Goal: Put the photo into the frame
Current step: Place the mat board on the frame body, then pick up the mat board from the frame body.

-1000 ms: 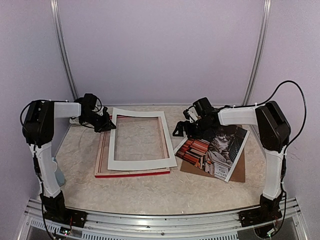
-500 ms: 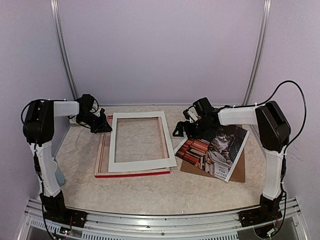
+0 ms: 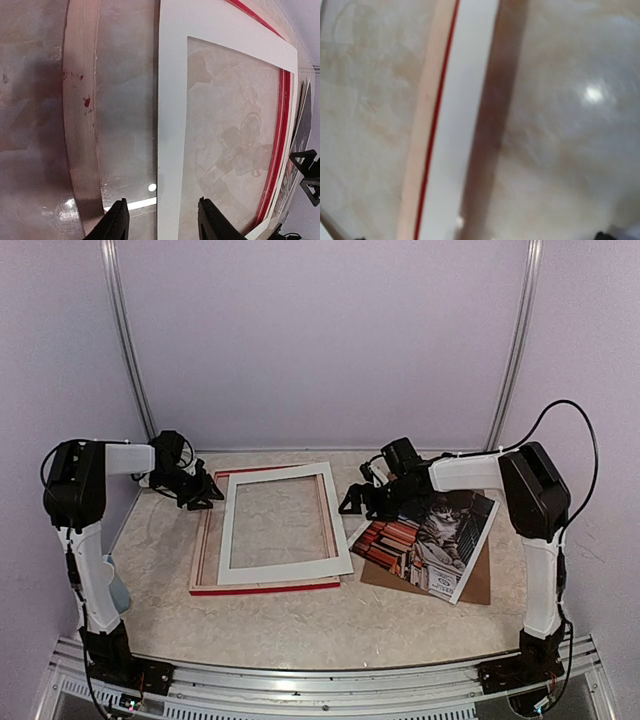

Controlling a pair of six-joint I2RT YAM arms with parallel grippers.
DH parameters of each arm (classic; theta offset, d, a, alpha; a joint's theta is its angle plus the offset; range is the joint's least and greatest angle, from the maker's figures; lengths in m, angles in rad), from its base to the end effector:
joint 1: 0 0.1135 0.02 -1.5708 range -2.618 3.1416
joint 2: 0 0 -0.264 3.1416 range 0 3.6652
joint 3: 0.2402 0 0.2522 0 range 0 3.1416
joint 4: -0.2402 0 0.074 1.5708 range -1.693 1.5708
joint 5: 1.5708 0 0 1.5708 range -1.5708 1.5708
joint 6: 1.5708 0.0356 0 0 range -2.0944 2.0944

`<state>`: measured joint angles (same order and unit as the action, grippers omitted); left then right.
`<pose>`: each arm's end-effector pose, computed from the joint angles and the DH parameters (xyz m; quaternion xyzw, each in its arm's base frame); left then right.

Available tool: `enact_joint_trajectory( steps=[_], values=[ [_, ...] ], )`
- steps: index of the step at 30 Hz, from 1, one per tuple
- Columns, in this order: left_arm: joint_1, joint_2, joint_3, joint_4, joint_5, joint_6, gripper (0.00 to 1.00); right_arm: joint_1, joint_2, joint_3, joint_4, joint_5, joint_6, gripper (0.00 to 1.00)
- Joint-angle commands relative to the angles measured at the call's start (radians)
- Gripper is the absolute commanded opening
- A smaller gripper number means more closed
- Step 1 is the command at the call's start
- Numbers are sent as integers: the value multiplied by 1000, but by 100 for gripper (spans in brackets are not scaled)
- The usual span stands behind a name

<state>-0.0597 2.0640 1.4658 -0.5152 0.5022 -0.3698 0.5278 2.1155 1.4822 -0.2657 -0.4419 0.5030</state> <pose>0.4259 -0.0426 0.1633 -0.0900 0.9408 -0.2832 0.1630 0.3861 0.2427 0.1596 -0.0836 0.9202 0.3385 0.1778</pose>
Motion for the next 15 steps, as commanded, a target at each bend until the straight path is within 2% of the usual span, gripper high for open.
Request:
enact_joint_trajectory(
  steps=[1,4,10,11,12,15],
  values=[
    [-10,-109,-82,64,-57,-55,53,8,53,82,25,-57,31,98],
    [-14,-180,-172,138,-66,-114,65,8,92,137,29,-85,45,97],
    [-18,-313,-365,337,-52,-246,78,8,171,231,31,-125,67,94],
    [-19,-325,-394,368,-54,-263,84,8,183,245,29,-126,71,94],
    [-19,-338,-424,401,-60,-286,95,6,194,258,26,-128,73,94],
    [-19,-387,-537,558,-61,-343,99,6,224,293,15,-133,77,92]
  ],
)
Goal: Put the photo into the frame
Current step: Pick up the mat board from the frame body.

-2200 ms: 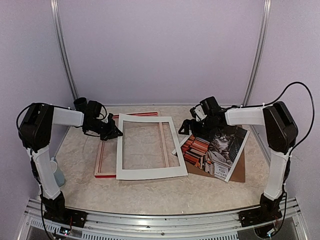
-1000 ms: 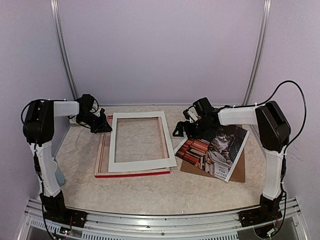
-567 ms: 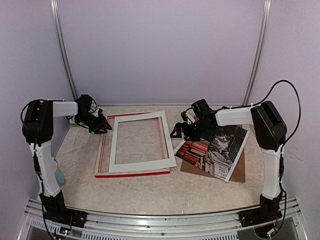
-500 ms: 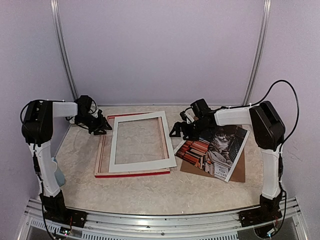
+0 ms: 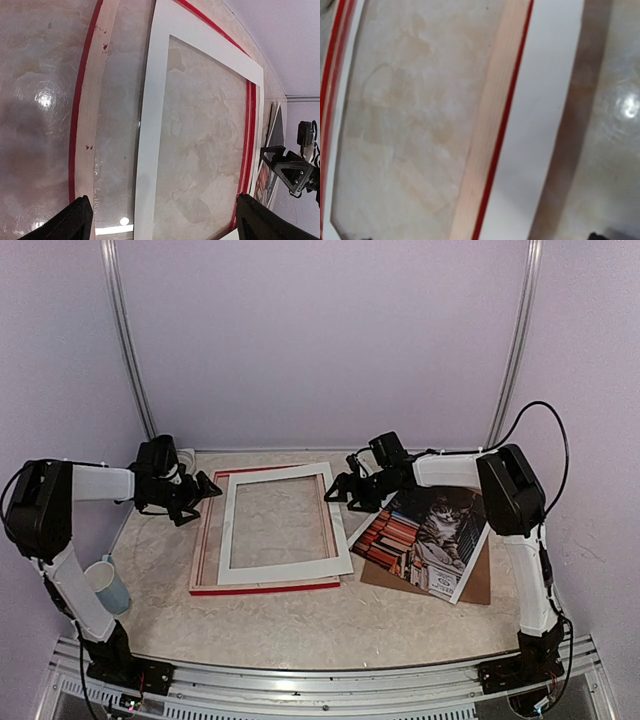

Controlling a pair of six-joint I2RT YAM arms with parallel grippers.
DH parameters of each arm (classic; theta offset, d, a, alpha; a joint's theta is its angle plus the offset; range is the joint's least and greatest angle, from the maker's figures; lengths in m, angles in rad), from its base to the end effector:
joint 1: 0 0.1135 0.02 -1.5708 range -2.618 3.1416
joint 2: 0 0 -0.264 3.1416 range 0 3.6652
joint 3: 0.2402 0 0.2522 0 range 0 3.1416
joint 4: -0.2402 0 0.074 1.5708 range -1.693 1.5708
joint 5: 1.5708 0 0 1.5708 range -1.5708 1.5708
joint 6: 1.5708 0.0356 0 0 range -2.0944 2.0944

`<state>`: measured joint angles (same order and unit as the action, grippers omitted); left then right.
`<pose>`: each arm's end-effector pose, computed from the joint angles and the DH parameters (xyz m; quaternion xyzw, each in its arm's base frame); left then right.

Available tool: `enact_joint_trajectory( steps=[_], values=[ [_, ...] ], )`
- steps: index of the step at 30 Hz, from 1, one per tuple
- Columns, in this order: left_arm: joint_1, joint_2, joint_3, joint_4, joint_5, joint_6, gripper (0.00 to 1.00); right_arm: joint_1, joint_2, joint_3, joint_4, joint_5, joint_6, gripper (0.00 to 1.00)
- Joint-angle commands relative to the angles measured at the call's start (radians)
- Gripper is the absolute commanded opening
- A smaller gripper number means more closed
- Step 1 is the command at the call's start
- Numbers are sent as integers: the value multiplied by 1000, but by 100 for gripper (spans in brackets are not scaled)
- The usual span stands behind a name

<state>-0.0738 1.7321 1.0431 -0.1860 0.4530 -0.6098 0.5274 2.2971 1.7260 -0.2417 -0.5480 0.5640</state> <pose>0.3555 -0.0419 0.1833 -0.1687 0.9037 -0.3103 0.2422 0.4276 0.2705 0.1531 -0.0837 0.8961 0.3997 0.1740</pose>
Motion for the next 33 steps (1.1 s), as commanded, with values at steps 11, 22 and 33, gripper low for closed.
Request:
enact_joint_trajectory(
  steps=[11,22,33],
  values=[
    [-3,-104,-313,514,-57,-226,99,6,65,-6,105,-129,74,77],
    [-4,-40,-426,780,-6,-288,99,6,32,-66,162,-162,86,54],
    [8,-4,-448,878,20,-238,99,7,-35,-116,201,-156,90,42]
  ],
)
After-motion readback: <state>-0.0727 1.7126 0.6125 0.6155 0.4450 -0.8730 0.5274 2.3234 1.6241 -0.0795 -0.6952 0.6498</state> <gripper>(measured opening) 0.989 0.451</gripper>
